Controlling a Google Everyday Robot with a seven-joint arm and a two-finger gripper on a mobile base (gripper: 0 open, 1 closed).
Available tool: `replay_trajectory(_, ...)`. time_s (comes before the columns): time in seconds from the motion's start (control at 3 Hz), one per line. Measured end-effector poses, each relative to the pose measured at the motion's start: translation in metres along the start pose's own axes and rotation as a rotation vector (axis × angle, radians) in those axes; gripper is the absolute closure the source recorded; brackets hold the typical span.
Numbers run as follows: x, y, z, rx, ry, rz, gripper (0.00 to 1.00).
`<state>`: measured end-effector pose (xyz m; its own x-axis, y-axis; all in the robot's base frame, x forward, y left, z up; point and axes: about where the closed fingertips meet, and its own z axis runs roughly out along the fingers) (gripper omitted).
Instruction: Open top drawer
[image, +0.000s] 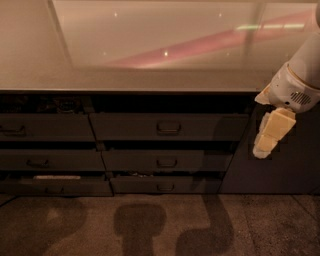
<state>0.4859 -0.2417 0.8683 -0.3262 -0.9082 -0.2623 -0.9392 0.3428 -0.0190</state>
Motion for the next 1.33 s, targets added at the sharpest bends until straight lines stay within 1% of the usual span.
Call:
replay_trajectory(0.33, -0.005, 0.034, -0.005, 0.088, -0.072, -0.089, 0.00)
replay_trajectory(0.67, 0.014, 0.058, 0.010, 0.149, -0.202, -0.101, 0.00)
replay_trajectory(1.0, 0.019, 0.059, 0.003, 0.184, -0.247, -0.090, 0.00)
replay_trajectory(1.33, 0.019, 0.059, 0.003, 0.183, -0.246, -0.090, 0.00)
